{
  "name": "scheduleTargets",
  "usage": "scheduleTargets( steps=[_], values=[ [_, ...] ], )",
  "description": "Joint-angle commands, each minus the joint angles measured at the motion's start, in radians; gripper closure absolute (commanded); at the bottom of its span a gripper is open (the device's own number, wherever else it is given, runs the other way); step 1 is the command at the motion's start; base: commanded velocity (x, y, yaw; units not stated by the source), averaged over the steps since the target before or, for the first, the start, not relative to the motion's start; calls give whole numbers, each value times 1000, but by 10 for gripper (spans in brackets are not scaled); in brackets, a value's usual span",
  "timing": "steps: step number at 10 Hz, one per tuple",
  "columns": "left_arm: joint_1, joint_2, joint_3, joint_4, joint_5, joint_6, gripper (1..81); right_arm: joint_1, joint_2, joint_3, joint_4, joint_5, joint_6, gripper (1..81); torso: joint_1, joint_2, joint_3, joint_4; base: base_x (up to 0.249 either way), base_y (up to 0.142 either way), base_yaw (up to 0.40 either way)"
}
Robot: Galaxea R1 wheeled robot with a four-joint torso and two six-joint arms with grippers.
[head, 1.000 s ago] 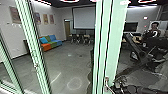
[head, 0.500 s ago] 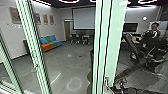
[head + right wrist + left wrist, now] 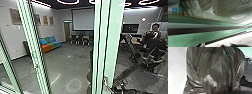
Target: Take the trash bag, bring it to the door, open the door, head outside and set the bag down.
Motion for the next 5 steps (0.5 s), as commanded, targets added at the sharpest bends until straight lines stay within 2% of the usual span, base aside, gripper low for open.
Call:
scheduleTargets(
  steps=[1, 5],
  values=[
    [-59, -22, -2, -13, 59, -5, 811, 76, 136, -90, -45, 15, 30, 10, 2, 0, 0, 0, 0, 0, 0],
    [-59, -25, -2, -21, 61, -3, 811, 110, 106, -83, -53, 15, 27, 10, 2, -2, 1, 0, 0, 0, 0]
  ],
)
